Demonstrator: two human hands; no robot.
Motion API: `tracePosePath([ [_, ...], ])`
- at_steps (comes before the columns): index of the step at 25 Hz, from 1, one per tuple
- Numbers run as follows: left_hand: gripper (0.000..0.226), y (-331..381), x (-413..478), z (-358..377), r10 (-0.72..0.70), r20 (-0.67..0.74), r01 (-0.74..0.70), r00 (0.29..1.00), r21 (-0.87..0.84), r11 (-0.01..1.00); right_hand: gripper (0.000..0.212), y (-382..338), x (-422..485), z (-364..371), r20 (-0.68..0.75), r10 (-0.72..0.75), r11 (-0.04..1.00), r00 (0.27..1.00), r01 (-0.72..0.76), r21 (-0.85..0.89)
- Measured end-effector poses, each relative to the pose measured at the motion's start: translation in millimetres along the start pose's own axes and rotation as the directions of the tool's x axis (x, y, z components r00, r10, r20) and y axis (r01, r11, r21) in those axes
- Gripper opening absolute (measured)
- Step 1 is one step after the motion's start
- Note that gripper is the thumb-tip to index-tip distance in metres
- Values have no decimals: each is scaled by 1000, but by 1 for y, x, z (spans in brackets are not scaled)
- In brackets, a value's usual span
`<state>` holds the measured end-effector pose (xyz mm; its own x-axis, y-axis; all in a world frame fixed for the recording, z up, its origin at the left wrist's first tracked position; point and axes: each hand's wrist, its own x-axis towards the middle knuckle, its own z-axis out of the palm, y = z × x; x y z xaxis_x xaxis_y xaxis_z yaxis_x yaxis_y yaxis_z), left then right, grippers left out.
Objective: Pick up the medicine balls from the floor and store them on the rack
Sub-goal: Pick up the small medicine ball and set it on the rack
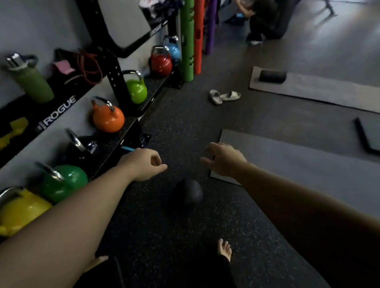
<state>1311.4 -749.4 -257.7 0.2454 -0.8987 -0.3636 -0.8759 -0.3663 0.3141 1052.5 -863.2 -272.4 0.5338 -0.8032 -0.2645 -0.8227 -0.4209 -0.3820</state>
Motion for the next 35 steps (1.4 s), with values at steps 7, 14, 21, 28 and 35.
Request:
tracePosePath([
  [7,32,-10,175,44,-179,145,187,973,-40,982,54,78,195,61,296,-25,992,955,61,-114],
  [14,44,-57,333,146,-212,173,231,962,-98,968,63,118,346,179,401,-47,976,915,128,-179],
  [21,65,-144,463,383,-277,304,334,911,-152,930,86,201,422,403,513,78,983,855,19,-183],
  [28,92,-206,542,539,-441,404,591,801,-419,689,118,255,497,540,424,87,995,901,-61,-74],
  [35,102,-194,530,599,-386,680,766,623,-630,128,137,278,494,587,448,170,931,878,-292,219],
])
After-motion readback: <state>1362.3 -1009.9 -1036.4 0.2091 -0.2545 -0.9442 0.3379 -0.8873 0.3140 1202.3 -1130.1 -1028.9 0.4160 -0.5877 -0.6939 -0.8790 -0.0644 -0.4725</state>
